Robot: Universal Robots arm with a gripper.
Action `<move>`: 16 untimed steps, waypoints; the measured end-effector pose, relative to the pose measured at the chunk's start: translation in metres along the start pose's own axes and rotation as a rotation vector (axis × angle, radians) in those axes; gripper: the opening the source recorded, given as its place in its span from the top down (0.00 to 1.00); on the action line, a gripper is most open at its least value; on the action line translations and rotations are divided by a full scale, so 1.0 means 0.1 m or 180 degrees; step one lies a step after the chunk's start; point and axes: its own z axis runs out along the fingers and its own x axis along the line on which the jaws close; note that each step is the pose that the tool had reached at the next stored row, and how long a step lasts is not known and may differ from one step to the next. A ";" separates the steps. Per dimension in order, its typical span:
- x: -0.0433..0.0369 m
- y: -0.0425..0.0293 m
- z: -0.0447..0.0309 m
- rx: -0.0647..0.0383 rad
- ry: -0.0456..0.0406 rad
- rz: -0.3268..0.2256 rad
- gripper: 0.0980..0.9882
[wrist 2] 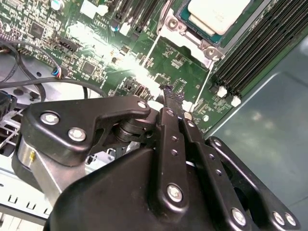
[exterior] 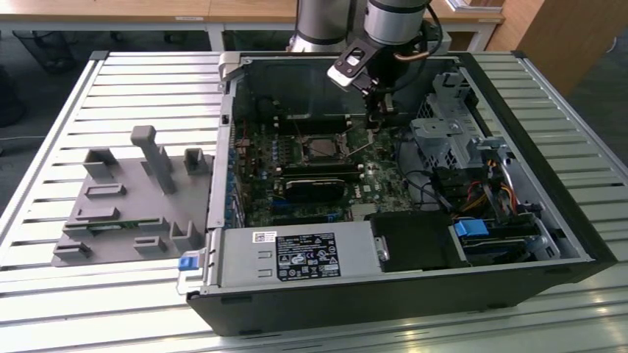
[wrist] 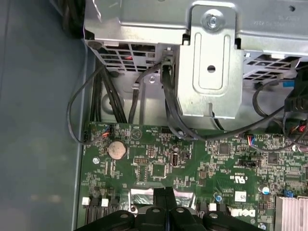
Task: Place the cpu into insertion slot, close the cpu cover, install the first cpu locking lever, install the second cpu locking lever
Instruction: 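Close the cpu cover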
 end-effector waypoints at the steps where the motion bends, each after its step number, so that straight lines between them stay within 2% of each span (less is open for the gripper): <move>1: 0.002 0.010 0.001 0.0000 0.0000 0.0000 0.99; 16: 0.025 0.140 0.028 0.0013 -0.0008 0.0000 0.99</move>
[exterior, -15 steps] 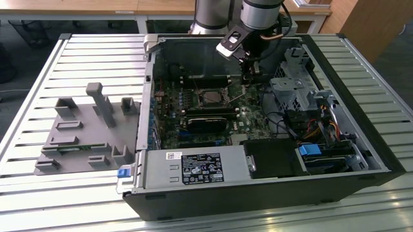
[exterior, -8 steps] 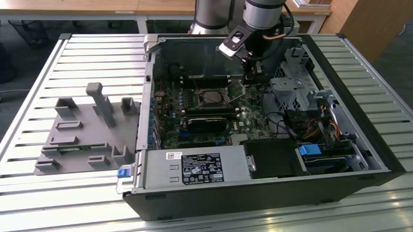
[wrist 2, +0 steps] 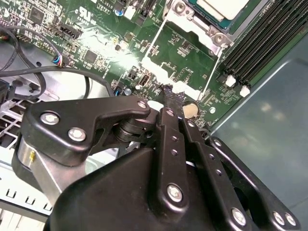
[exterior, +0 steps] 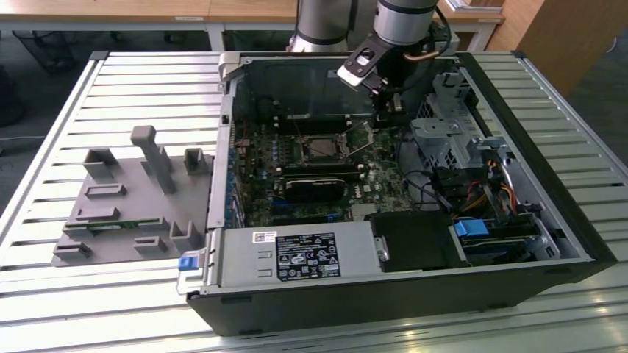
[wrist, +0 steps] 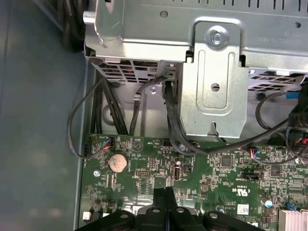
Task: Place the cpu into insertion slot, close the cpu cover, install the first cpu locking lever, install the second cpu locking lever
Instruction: 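Close the cpu cover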
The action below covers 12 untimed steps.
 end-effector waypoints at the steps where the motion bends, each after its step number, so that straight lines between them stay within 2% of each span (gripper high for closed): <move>1: 0.001 0.006 0.002 0.0001 -0.0001 0.0000 0.99; 12: 0.006 0.072 0.023 0.0024 -0.0014 0.0000 0.99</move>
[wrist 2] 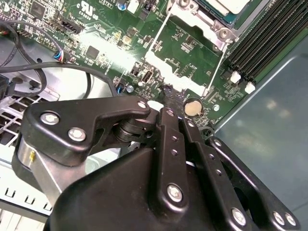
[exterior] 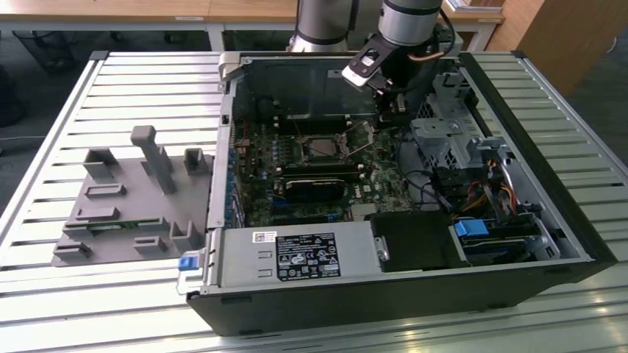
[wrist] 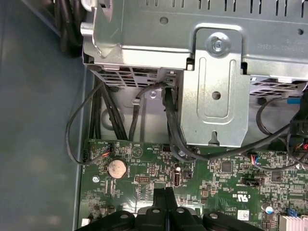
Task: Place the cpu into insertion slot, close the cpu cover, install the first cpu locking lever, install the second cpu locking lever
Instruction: 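Close the cpu cover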
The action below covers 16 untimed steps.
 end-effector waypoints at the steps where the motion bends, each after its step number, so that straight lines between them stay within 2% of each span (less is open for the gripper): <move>1: 0.001 0.005 0.002 0.0002 -0.0002 0.0000 0.99; 16: 0.035 0.045 0.066 0.0040 -0.0038 -0.0001 0.99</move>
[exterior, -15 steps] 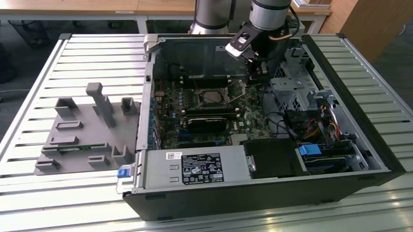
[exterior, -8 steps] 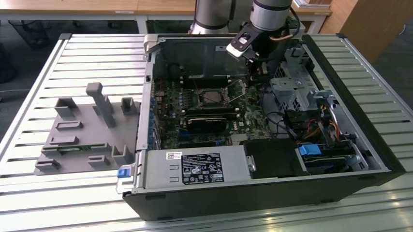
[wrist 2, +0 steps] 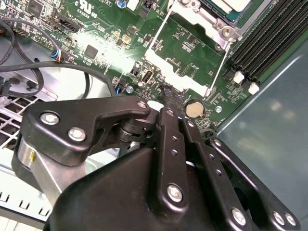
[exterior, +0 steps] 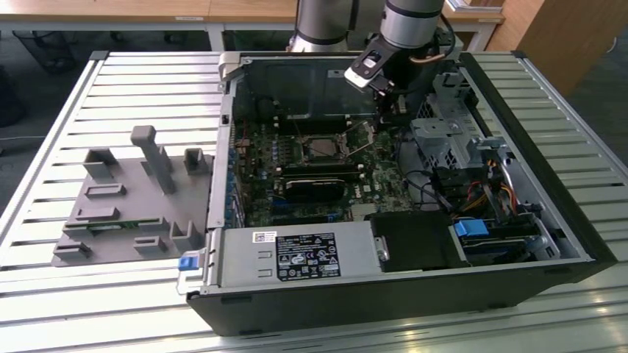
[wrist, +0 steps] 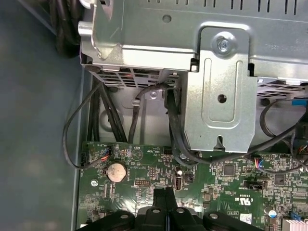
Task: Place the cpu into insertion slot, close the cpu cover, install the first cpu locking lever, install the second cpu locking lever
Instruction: 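Close the cpu cover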
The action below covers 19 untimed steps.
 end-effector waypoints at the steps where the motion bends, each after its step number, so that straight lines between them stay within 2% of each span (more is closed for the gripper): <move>1: 0.001 0.002 0.005 0.0000 -0.0001 0.0000 0.99; 14: 0.016 0.006 0.082 0.0002 -0.0012 0.0000 0.99; 17: 0.017 -0.012 0.082 0.0002 -0.0012 0.0000 0.99; 19: 0.018 -0.054 0.082 0.0002 -0.0012 0.0000 0.99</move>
